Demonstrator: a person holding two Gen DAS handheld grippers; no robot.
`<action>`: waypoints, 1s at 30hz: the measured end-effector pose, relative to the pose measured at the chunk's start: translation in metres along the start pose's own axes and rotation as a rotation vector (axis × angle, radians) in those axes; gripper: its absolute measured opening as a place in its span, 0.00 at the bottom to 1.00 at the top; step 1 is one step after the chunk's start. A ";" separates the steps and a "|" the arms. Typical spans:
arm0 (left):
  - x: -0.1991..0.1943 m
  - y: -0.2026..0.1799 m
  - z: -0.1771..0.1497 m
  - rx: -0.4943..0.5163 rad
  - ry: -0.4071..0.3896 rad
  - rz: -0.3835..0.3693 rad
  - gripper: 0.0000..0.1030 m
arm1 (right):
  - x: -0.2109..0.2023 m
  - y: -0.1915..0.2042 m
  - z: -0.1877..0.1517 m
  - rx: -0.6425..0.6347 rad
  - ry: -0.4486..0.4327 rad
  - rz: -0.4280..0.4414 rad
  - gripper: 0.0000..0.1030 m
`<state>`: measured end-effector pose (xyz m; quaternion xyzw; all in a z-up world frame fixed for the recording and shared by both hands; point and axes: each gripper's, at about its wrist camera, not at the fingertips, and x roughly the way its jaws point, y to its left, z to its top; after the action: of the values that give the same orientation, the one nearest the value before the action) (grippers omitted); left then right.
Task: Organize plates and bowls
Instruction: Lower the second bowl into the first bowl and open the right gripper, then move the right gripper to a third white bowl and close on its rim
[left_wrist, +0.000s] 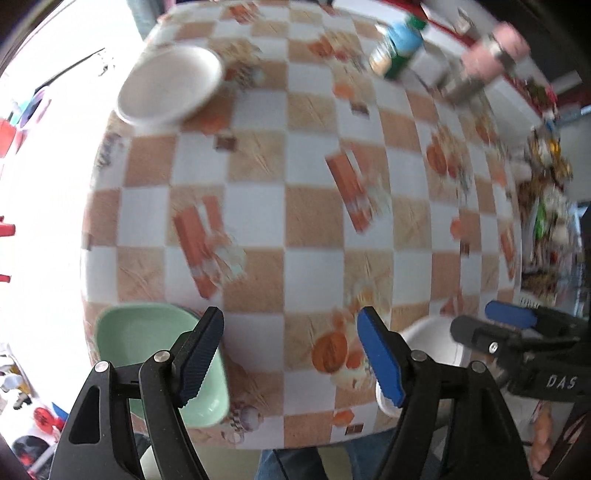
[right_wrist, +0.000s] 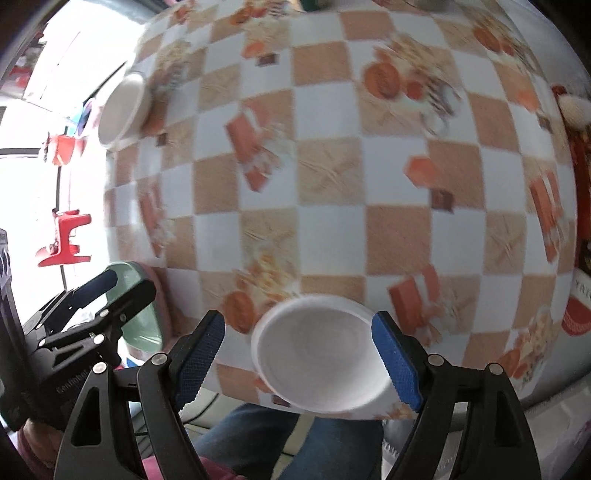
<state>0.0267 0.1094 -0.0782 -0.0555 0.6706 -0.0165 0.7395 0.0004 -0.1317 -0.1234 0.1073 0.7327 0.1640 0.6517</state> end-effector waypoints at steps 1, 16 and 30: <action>-0.002 0.004 0.003 -0.005 -0.011 0.001 0.76 | -0.001 0.006 0.005 -0.006 -0.002 0.002 1.00; -0.025 0.096 0.098 -0.199 -0.132 0.137 0.77 | 0.000 0.103 0.114 -0.101 -0.045 -0.018 1.00; 0.032 0.157 0.174 -0.355 -0.141 0.283 0.77 | 0.068 0.164 0.208 -0.149 -0.079 -0.091 1.00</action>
<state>0.1948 0.2722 -0.1094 -0.0912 0.6107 0.2096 0.7582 0.1888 0.0656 -0.1438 0.0315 0.6965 0.1838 0.6930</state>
